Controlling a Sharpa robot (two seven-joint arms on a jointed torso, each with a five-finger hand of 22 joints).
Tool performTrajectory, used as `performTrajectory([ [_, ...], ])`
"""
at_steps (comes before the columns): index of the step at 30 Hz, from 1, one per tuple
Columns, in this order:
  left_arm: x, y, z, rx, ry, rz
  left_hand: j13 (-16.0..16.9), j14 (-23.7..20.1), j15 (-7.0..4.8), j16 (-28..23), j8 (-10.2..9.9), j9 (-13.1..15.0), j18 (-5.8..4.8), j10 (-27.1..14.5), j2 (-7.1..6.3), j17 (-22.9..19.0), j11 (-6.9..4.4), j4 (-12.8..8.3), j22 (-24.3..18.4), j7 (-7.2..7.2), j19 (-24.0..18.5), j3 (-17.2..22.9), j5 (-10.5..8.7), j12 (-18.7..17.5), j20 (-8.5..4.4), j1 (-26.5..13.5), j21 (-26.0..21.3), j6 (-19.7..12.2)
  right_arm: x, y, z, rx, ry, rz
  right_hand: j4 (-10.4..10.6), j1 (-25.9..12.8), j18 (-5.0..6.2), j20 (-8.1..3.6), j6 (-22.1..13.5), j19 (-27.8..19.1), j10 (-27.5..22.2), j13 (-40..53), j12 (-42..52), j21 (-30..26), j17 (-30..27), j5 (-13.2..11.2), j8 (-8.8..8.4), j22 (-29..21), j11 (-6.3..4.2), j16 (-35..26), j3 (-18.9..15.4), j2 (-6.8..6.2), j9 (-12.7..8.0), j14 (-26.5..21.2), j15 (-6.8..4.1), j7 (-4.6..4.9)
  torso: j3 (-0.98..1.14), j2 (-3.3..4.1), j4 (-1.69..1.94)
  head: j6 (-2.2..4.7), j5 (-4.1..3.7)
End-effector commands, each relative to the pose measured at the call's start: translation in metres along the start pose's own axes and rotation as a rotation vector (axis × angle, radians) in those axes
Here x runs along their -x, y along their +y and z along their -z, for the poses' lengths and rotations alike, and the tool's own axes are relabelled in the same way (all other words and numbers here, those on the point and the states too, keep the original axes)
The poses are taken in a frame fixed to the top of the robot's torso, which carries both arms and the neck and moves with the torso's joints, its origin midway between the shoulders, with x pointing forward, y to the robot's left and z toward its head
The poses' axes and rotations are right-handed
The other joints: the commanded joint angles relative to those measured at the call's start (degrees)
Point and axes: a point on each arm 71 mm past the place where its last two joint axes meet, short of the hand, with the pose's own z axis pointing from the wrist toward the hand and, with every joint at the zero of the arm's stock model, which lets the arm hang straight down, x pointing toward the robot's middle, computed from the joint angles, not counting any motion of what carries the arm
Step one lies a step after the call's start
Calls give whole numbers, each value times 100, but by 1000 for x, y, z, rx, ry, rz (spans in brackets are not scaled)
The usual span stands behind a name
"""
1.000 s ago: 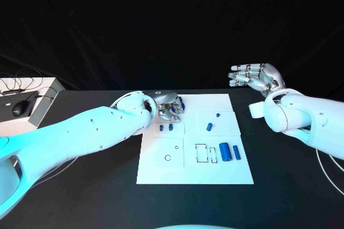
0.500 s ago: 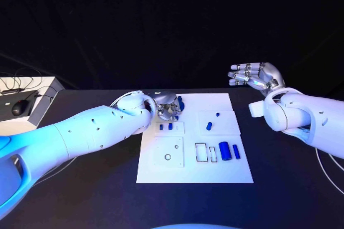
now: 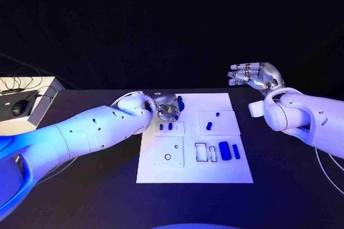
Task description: Assemble the parts on the task board
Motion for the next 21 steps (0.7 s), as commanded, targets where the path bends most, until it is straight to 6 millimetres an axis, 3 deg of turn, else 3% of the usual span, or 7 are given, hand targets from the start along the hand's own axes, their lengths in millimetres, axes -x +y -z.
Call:
performTrajectory([
  [1,-1,-2,-1,-8,8,1,-1,-3,26,-15,-21,5,87,60,14,11,-5,-2,8,6,0,31,15,-16,55,-48,27,25,-2,1,0,8,14,-8,-2,-14,-55,5,14,-46,-29,-8,-1,21,-9,17,-13,-5,6,-17,15,55,5,-34,-7,36,4,2,0,-6,-3],
  [14,-4,0,-1,5,35,3,0,-9,30,-10,-17,6,92,106,57,22,-6,-31,4,20,-16,55,10,-15,62,-54,49,64,-2,1,0,8,14,-8,-3,-10,-53,5,16,-49,-25,-7,-2,39,-11,29,-14,-29,5,-16,39,59,4,-30,-9,38,7,-2,1,-17,1],
  [21,-4,-1,-2,-4,36,10,7,-12,-17,6,-8,15,80,325,191,38,-76,-121,23,37,-17,69,6,-13,41,6,106,254,-2,1,0,8,15,-9,-3,-10,-53,5,16,-49,-25,-7,-2,39,-11,29,-14,-29,5,-16,39,59,4,-30,-9,38,7,2,0,-19,0],
])
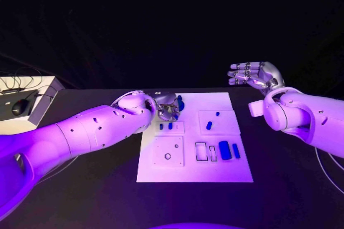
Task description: Assemble the parts on the task board
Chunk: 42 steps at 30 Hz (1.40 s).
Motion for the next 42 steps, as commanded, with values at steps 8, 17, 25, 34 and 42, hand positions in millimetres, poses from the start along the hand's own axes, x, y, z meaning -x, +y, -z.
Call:
performTrajectory([
  [8,-3,-1,0,-12,15,30,10,-21,-25,20,-20,5,53,169,269,27,-24,-320,73,67,-17,92,-7,-18,-22,3,172,198,-1,1,0,7,13,-7,-3,-10,-53,5,16,-49,-25,-8,-2,39,-5,29,-14,-6,5,-16,39,60,4,-30,-9,38,0,1,0,-2,7],
  [17,0,3,3,-5,-22,60,9,5,-34,17,-19,6,62,226,316,20,-29,-403,87,91,18,105,-5,-22,-20,-50,251,262,-2,1,0,7,15,-8,-7,-20,-55,3,22,-53,-20,-8,-6,49,-5,41,-14,-14,3,-15,73,57,4,-28,-10,35,-2,0,0,11,12],
  [25,2,7,8,0,-35,92,9,12,-31,9,-20,4,63,219,314,14,-26,-425,81,98,18,108,-4,-22,-19,-64,257,256,-1,1,0,7,15,-8,-7,-20,-55,3,22,-53,-20,-8,-6,49,-5,41,-14,-14,3,-15,73,57,4,-28,-10,35,-5,1,-4,28,9],
  [34,14,11,18,7,-39,145,7,5,-26,-9,-21,3,58,192,219,5,-24,-340,31,81,-1,21,7,-22,-13,-164,209,235,0,0,-1,6,13,-6,-7,-20,-55,3,22,-53,-20,-8,-6,49,-5,41,-14,-14,3,-15,73,57,4,-28,-10,35,-4,-7,7,30,7],
  [42,20,18,27,27,-37,163,7,8,-29,-15,-20,3,51,195,209,4,-24,-304,4,82,5,10,6,-22,-20,-128,204,237,1,0,-1,5,11,-5,-18,-26,-55,3,20,-56,-22,-8,-12,58,-6,43,-15,-21,4,-16,97,52,4,-32,-9,35,-9,-11,12,31,14],
])
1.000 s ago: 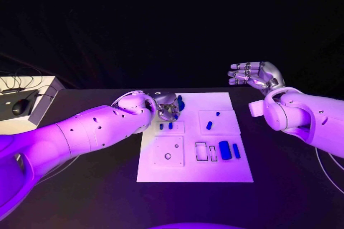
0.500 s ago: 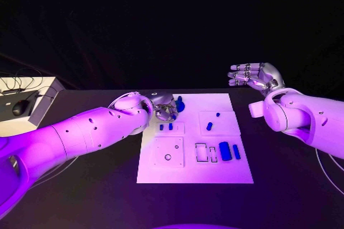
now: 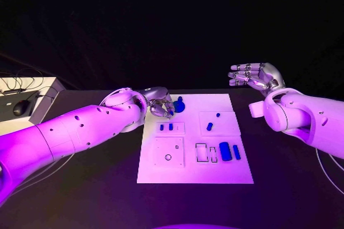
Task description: Assemble the parts on the task board
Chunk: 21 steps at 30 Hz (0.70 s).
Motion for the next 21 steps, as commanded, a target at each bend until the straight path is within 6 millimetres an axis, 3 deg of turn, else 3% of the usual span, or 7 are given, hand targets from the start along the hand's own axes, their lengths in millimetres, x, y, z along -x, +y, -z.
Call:
performTrajectory([
  [1,-1,1,2,14,22,25,2,28,-8,-16,16,5,46,-10,-1,-8,8,15,-10,-1,4,-12,23,-23,-22,2,-25,5,0,0,0,6,11,-6,-11,-26,-55,3,20,-56,-22,-8,-12,18,-7,22,-15,-12,4,-16,41,52,4,-32,-9,35,-7,6,0,9,11],
  [21,-7,13,5,42,29,19,3,15,-8,-20,15,4,43,-11,-14,-12,6,34,-27,-9,-12,-18,18,-22,-22,21,-29,-1,-1,0,-1,5,14,-7,-11,-26,-55,3,20,-56,-22,-8,-12,18,-7,22,-15,-12,4,-16,41,52,4,-32,-9,35,0,21,-15,17,35],
])
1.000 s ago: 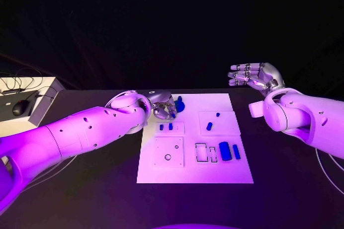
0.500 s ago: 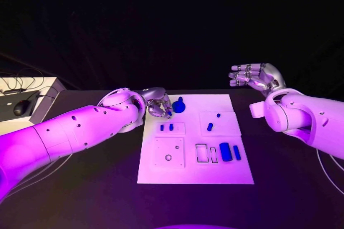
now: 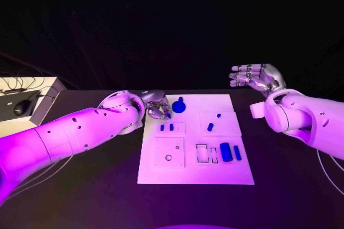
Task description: Assemble the parts on the task board
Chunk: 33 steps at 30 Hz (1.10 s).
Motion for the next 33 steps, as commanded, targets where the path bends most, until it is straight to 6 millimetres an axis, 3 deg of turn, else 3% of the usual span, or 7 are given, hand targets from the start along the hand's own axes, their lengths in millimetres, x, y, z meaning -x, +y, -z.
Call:
performTrajectory([
  [1,-1,1,-1,3,10,-6,3,14,-9,-20,27,9,50,-11,-13,-7,6,20,-9,-7,-12,-3,19,-22,-22,21,-28,1,-1,1,0,7,14,-7,5,-26,-56,3,20,-56,-22,-9,-12,18,-7,22,-14,-5,4,-16,25,52,4,-32,-9,35,7,5,-5,-3,-1],
  [33,-9,2,-5,14,36,-10,4,1,-7,-14,28,10,50,-12,-2,-5,9,17,-17,1,-25,14,19,-21,-22,55,-14,-1,-2,1,0,7,15,-8,5,-26,-56,3,20,-56,-22,-9,-12,18,-7,22,-14,-5,4,-16,25,52,4,-32,-9,35,7,2,-5,-16,-10],
])
